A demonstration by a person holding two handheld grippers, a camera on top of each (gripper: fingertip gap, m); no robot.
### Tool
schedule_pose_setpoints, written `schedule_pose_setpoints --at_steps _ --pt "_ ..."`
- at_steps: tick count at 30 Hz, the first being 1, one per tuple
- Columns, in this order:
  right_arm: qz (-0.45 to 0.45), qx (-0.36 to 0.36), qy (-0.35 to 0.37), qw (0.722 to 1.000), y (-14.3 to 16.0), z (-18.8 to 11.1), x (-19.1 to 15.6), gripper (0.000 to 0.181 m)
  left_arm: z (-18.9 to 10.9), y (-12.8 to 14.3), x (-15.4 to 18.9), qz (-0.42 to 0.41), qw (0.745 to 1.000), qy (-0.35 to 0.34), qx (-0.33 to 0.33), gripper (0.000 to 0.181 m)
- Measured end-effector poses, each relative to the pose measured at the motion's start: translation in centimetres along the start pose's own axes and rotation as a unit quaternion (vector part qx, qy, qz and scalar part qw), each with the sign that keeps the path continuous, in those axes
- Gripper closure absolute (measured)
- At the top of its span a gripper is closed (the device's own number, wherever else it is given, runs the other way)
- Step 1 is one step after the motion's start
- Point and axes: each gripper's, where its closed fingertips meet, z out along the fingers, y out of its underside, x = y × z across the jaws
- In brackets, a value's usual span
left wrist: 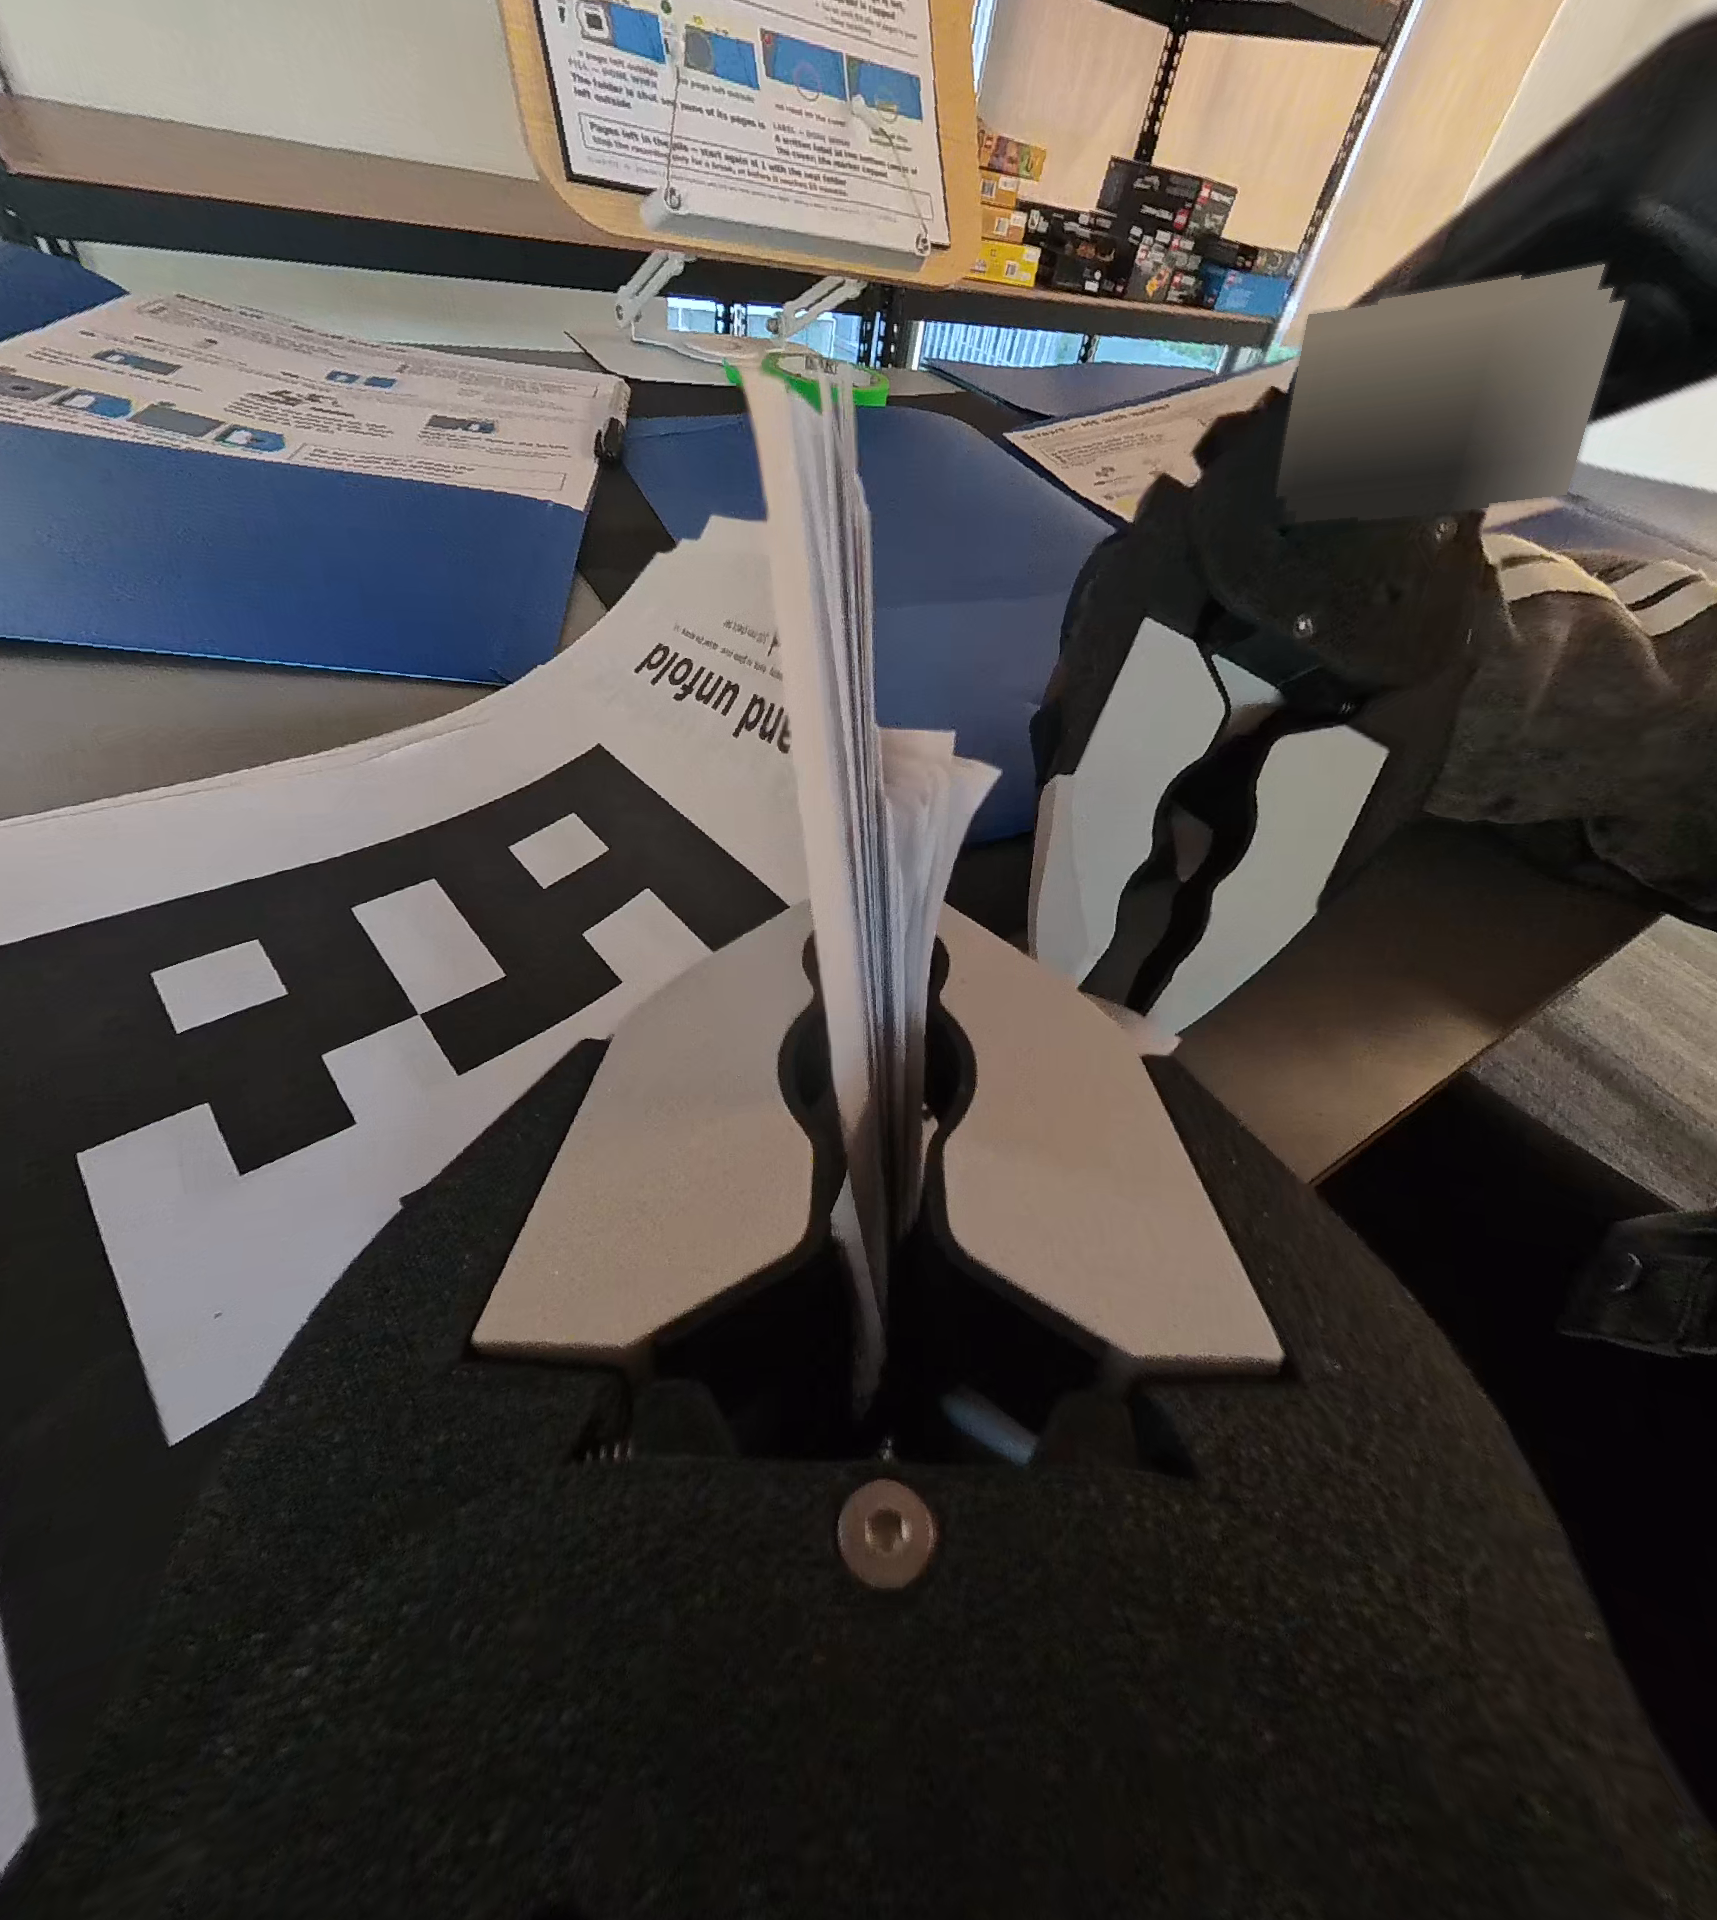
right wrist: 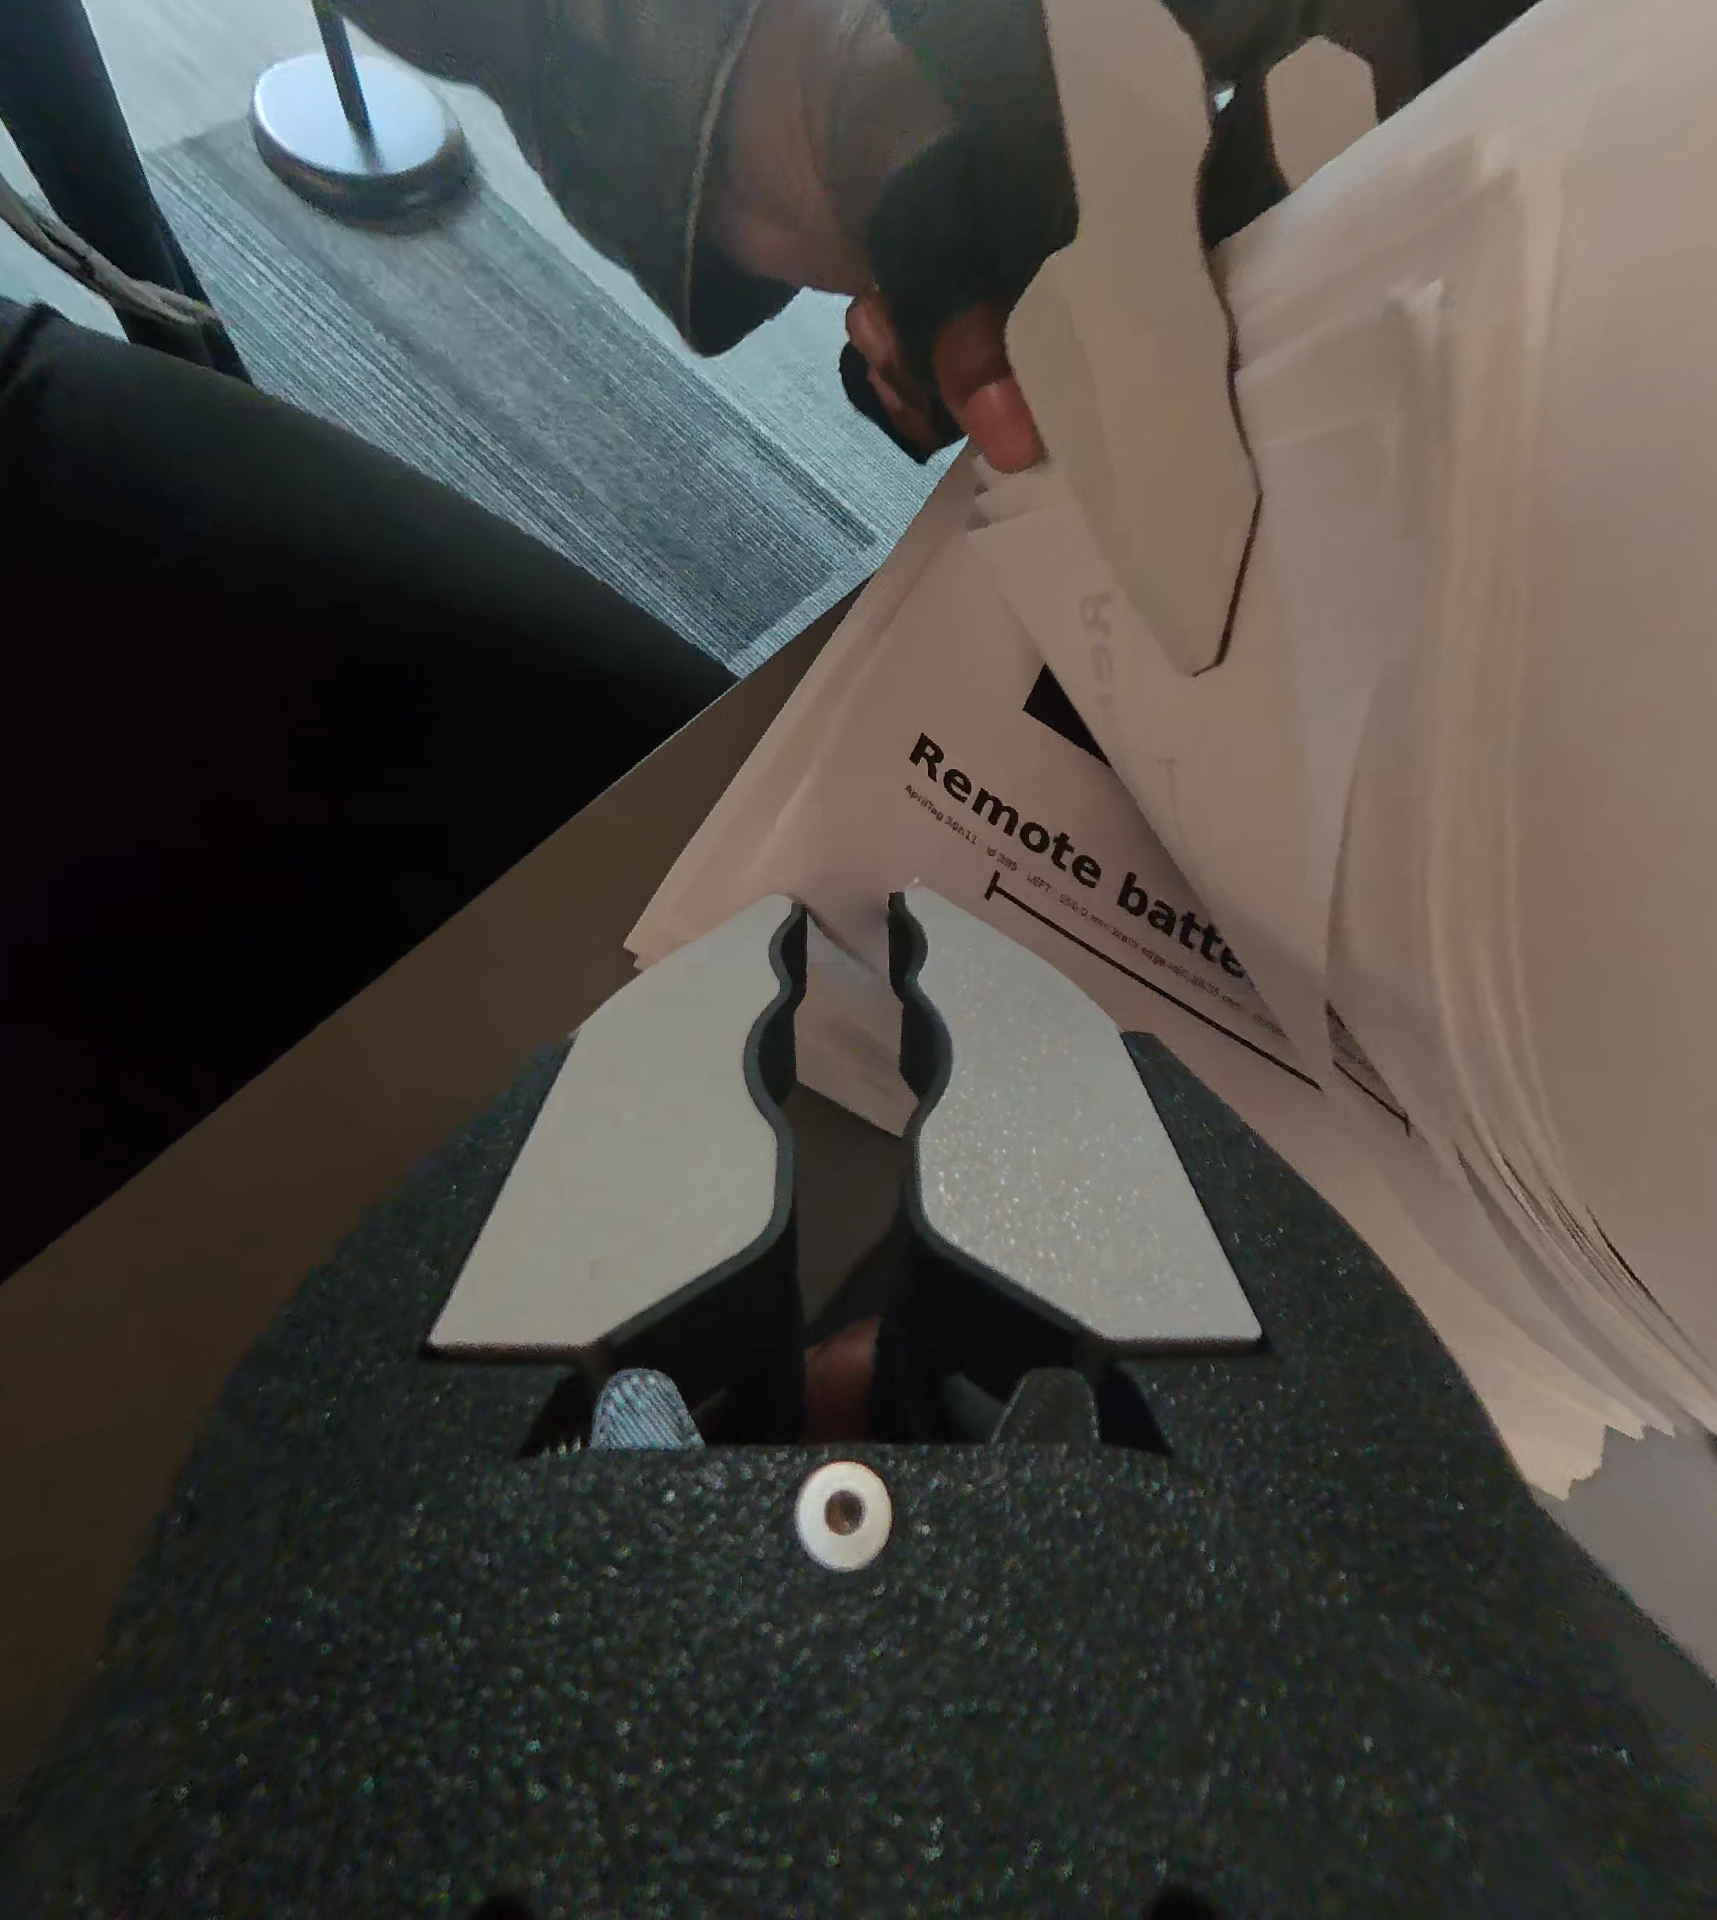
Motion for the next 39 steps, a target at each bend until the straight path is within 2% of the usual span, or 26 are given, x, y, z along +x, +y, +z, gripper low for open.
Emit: schedule_pose_setpoints --at_steps 10,19,22,25,27,30,32,34,37,39 --pt "0.139 0.074 -0.049 0.986 -1.7 -1.1 1.0 0.175 0.9 2.2 1.5 0.057 0.995 0.031 -0.079 0.161" --pt "0.173 0.101 -0.042 0.979 -2.6 -1.2 1.8 0.177 0.8 2.8 2.2 0.075 0.99 0.059 -0.1 0.153" --pt "0.18 0.093 -0.047 0.978 -2.6 -1.1 1.6 0.179 0.6 3.1 2.5 0.113 0.986 0.057 -0.108 0.148" --pt "0.17 0.074 -0.048 0.981 -2.2 -0.7 1.1 0.179 0.8 3.7 2.6 0.189 0.972 0.025 -0.134 0.146" --pt "0.152 0.073 -0.053 0.984 -2.2 -0.9 0.8 0.175 0.9 3.7 2.4 0.207 0.969 0.002 -0.135 0.154" --pt "0.072 0.091 -0.063 0.991 -3.1 -2.3 -0.4 0.164 0.8 3.0 2.2 0.122 0.986 0.019 -0.112 0.164" --pt "-0.011 0.059 -0.054 0.997 -2.5 -2.8 -1.3 0.157 0.4 2.1 1.8 0.055 0.995 0.034 -0.073 0.165" --pt "-0.077 0.036 -0.057 0.995 -2.0 -2.4 -2.6 0.158 0.2 1.6 1.4 0.006 0.998 0.046 -0.05 0.165" --pt "-0.098 -0.027 -0.049 0.994 -0.2 -0.6 -2.9 0.158 0.1 1.6 1.4 -0.008 0.997 0.052 -0.048 0.164" --pt "-0.111 -0.043 -0.04 0.992 0.5 0.0 -2.7 0.16 0.2 1.7 1.5 0.003 0.997 0.048 -0.056 0.164"
